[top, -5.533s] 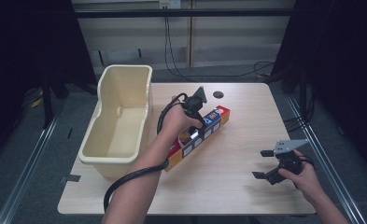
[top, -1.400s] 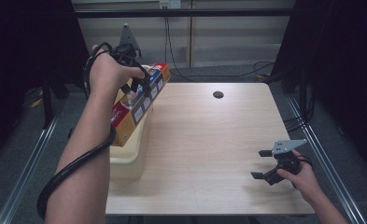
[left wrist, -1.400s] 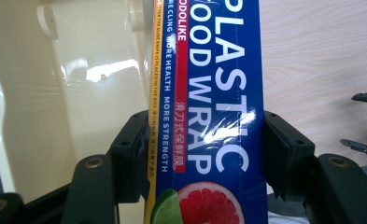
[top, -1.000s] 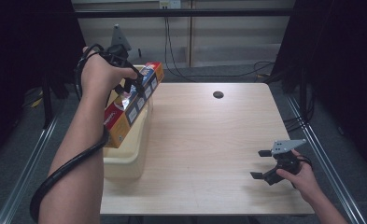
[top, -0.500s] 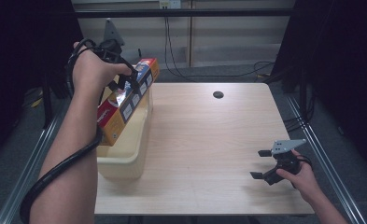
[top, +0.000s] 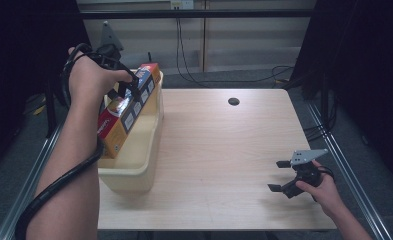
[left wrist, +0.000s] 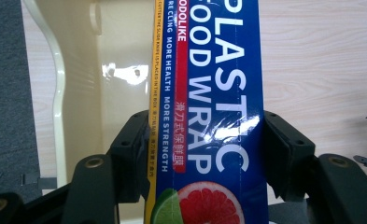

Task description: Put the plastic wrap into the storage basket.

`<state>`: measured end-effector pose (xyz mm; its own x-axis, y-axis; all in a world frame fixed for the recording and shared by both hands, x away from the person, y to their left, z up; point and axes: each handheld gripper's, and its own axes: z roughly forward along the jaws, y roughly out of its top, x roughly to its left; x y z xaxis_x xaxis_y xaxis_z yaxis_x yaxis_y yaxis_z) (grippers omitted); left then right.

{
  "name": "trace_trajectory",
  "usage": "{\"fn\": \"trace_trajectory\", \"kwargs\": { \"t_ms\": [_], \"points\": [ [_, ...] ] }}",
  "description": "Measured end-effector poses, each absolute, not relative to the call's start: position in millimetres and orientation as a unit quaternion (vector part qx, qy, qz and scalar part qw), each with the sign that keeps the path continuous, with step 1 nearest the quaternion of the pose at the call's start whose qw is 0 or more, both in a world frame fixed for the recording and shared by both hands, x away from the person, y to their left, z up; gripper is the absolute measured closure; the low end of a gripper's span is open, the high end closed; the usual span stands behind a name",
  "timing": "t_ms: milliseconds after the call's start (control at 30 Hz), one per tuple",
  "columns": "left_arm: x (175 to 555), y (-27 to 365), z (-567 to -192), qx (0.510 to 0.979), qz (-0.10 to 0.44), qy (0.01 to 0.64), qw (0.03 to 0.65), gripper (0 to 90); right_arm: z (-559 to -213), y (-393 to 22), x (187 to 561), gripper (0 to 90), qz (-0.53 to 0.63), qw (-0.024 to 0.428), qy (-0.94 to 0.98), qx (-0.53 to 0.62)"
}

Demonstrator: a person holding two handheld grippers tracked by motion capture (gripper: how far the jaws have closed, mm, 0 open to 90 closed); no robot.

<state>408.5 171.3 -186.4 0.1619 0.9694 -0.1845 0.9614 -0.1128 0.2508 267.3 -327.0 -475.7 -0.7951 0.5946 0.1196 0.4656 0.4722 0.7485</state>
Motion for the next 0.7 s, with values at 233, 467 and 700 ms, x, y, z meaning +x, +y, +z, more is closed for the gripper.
{"fn": "trace_trajectory", "kwargs": {
  "t_ms": [233, 467, 700],
  "points": [
    [407, 175, -185, 0.740, 0.018, 0.653, 0.159, 40.8, -476, -327, 267, 3.2, 0.409, 0.080, 0.855, 0.309],
    [407, 179, -189, 0.735, 0.019, 0.660, 0.156, 40.8, -476, -327, 267, 3.2, 0.410, 0.080, 0.855, 0.308],
    [408, 182, -194, 0.728, 0.019, 0.668, 0.153, 40.8, -475, -327, 267, 3.2, 0.411, 0.077, 0.853, 0.312]
  ]
}}
